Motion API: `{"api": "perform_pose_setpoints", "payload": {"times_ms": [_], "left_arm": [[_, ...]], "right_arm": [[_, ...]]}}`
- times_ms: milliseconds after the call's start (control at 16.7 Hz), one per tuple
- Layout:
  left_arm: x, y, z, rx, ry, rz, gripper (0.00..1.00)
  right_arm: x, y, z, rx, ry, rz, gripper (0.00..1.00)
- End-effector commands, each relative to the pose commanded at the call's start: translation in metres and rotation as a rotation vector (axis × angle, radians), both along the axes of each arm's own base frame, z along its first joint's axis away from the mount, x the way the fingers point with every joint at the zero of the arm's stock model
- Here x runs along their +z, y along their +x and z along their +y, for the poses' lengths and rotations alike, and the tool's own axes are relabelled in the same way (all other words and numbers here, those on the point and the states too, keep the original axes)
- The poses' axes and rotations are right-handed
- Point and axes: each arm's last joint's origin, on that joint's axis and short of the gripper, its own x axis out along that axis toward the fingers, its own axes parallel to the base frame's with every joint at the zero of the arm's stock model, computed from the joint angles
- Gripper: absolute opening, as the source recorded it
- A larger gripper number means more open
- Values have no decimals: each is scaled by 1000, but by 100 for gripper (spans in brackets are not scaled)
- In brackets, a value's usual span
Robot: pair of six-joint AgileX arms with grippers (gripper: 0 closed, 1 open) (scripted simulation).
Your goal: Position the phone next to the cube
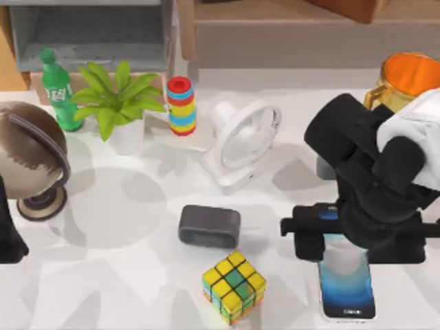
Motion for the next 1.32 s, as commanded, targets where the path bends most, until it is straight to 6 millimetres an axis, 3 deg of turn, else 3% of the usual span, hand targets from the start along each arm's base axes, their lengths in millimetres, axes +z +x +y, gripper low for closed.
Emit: {"api": "perform_pose_setpoints", "payload": {"times_ms": [660, 960, 1320], "left_arm": [[0, 0, 0, 0, 0, 0, 100], [0, 0, 0, 0, 0, 0, 100], [0, 0, 0, 0, 0, 0, 100]], "right_arm": [[-43, -6, -5, 1, -58, 65, 0], [-43, -6, -5, 1, -59, 67, 0], [-43, -6, -5, 1, -59, 67, 45]]}}
